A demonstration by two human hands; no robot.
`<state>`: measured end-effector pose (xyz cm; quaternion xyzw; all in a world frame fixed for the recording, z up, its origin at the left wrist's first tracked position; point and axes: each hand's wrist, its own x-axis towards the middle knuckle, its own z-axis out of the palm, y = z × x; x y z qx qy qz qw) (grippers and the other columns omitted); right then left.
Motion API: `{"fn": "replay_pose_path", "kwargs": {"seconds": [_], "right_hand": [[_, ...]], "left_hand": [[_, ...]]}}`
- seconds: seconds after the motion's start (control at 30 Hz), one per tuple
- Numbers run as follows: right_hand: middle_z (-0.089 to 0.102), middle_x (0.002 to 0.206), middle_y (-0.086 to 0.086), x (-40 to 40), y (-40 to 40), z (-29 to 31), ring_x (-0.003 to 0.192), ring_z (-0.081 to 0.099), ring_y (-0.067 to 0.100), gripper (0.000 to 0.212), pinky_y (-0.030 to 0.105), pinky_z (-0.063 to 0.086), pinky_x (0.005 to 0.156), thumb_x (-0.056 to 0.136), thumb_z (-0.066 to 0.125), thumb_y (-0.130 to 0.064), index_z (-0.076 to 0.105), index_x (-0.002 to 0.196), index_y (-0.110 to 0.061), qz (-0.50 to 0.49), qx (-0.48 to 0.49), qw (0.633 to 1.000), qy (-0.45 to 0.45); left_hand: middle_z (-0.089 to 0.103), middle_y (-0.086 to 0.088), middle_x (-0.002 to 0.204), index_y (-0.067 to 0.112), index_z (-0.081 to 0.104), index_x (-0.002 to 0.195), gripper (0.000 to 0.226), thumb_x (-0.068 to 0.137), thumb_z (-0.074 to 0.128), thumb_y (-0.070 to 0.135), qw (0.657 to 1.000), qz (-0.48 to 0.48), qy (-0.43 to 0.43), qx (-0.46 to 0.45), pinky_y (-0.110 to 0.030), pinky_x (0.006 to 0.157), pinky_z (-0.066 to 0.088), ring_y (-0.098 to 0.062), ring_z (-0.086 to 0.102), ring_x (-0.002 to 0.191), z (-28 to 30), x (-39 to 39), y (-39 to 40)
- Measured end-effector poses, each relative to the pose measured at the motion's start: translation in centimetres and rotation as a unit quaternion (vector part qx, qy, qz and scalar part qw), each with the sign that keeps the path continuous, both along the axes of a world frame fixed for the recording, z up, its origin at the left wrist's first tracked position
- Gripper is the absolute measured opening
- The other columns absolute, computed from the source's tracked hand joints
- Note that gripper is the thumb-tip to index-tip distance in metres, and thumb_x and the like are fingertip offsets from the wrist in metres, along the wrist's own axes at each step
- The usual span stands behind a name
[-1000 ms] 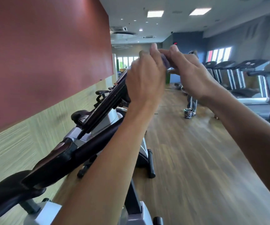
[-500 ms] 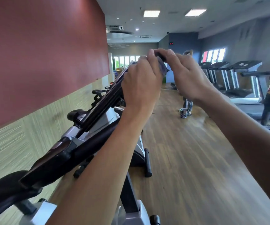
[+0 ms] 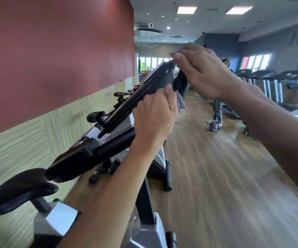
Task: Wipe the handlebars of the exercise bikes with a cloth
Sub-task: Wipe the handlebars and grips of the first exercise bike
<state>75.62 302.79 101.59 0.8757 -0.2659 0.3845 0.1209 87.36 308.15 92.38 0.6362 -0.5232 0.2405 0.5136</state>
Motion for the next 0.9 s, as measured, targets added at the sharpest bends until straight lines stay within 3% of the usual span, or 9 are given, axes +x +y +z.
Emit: {"fn": "replay_pose_path", "kwargs": {"seconds": [0.1, 0.23, 0.3, 0.37, 0.43, 0.53, 0.67, 0.77, 0.9], "right_hand": [[0.059, 0.115, 0.017, 0.2, -0.4, -0.9, 0.111, 0.055, 0.029, 0.043, 0.026, 0.036, 0.097, 0.11, 0.034, -0.026, 0.067, 0.117, 0.001, 0.018, -0.014, 1.0, -0.021], [0.052, 0.128, 0.018, -0.2, -0.3, -2.1, 0.125, 0.047, 0.032, 0.041, 0.022, 0.029, 0.103, 0.109, 0.035, -0.026, 0.064, 0.128, -0.003, 0.013, -0.039, 0.999, -0.025], [0.042, 0.147, 0.015, -0.6, -0.3, -3.2, 0.143, 0.032, 0.032, 0.041, 0.03, 0.023, 0.117, 0.109, 0.035, -0.03, 0.06, 0.134, -0.009, -0.022, -0.089, 0.996, 0.01], [0.032, 0.158, 0.012, -0.9, -0.4, -4.3, 0.153, 0.015, 0.031, 0.04, 0.028, 0.009, 0.122, 0.11, 0.035, -0.031, 0.058, 0.137, -0.012, -0.036, -0.13, 0.99, 0.028], [0.031, 0.158, 0.016, -0.8, -0.5, -4.9, 0.153, 0.013, 0.035, 0.036, 0.016, 0.001, 0.12, 0.109, 0.038, -0.028, 0.06, 0.133, -0.011, -0.012, -0.135, 0.991, 0.017], [0.033, 0.15, 0.025, -0.3, -0.5, -4.8, 0.143, 0.024, 0.041, 0.028, 0.012, 0.007, 0.116, 0.106, 0.045, -0.018, 0.066, 0.123, -0.011, 0.026, -0.126, 0.992, -0.008], [0.034, 0.144, 0.028, 0.2, -0.2, -4.5, 0.132, 0.032, 0.044, 0.027, 0.008, 0.012, 0.108, 0.103, 0.045, -0.013, 0.067, 0.118, -0.009, 0.029, -0.117, 0.993, -0.02], [0.034, 0.145, 0.028, 0.5, -0.2, -4.5, 0.132, 0.033, 0.044, 0.028, 0.006, 0.013, 0.107, 0.103, 0.043, -0.015, 0.066, 0.12, -0.009, 0.019, -0.107, 0.993, -0.035], [0.033, 0.145, 0.026, 0.9, -0.3, -4.5, 0.126, 0.031, 0.034, 0.032, 0.009, 0.014, 0.108, 0.099, 0.041, -0.013, 0.064, 0.123, -0.01, 0.027, -0.08, 0.994, -0.064]], "left_hand": [[0.046, 0.005, 0.056, 0.021, 0.051, 0.067, 0.044, 0.106, 0.034, 0.035, 0.996, 0.01, -0.075, -0.046, -0.027, 0.042, 0.019, -0.019, 0.039, 0.047, -2.1, 2.0, 1.6], [0.054, 0.001, 0.056, 0.022, 0.047, 0.064, 0.042, 0.103, 0.037, 0.033, 0.995, 0.026, -0.095, -0.016, -0.026, 0.046, 0.026, -0.019, 0.037, 0.048, -3.5, 3.6, 2.6], [0.055, -0.001, 0.056, 0.021, 0.048, 0.063, 0.042, 0.102, 0.038, 0.031, 0.994, 0.051, -0.096, 0.002, -0.027, 0.048, 0.03, -0.02, 0.039, 0.049, -4.9, 5.3, 4.0], [0.052, -0.002, 0.056, 0.016, 0.053, 0.063, 0.044, 0.102, 0.034, 0.029, 0.991, 0.094, -0.095, 0.017, -0.027, 0.047, 0.031, -0.021, 0.041, 0.049, -6.2, 6.9, 5.5], [0.047, 0.0, 0.056, 0.016, 0.05, 0.064, 0.045, 0.101, 0.03, 0.028, 0.989, 0.12, -0.071, 0.048, -0.028, 0.047, 0.03, -0.021, 0.042, 0.051, -6.7, 7.6, 6.4], [0.046, 0.001, 0.056, 0.014, 0.048, 0.061, 0.046, 0.101, 0.028, 0.027, 0.986, 0.141, 0.002, 0.084, -0.032, 0.05, 0.033, -0.025, 0.049, 0.056, -5.2, 5.6, 5.5], [0.069, -0.01, 0.072, 0.012, 0.069, 0.074, 0.05, 0.102, 0.031, 0.029, 0.992, 0.12, 0.004, 0.038, -0.034, 0.055, 0.034, -0.035, 0.066, 0.069, -1.7, 0.3, 1.6], [0.068, -0.008, 0.07, 0.011, 0.069, 0.075, 0.047, 0.103, 0.036, 0.029, 0.995, 0.083, -0.048, 0.01, -0.032, 0.053, 0.032, -0.033, 0.066, 0.065, -2.1, 0.8, 1.4], [0.058, -0.003, 0.06, 0.012, 0.062, 0.07, 0.041, 0.102, 0.037, 0.021, 0.981, 0.124, -0.152, -0.013, -0.031, 0.051, 0.037, -0.023, 0.055, 0.054, -6.6, 5.8, 4.5]]}}
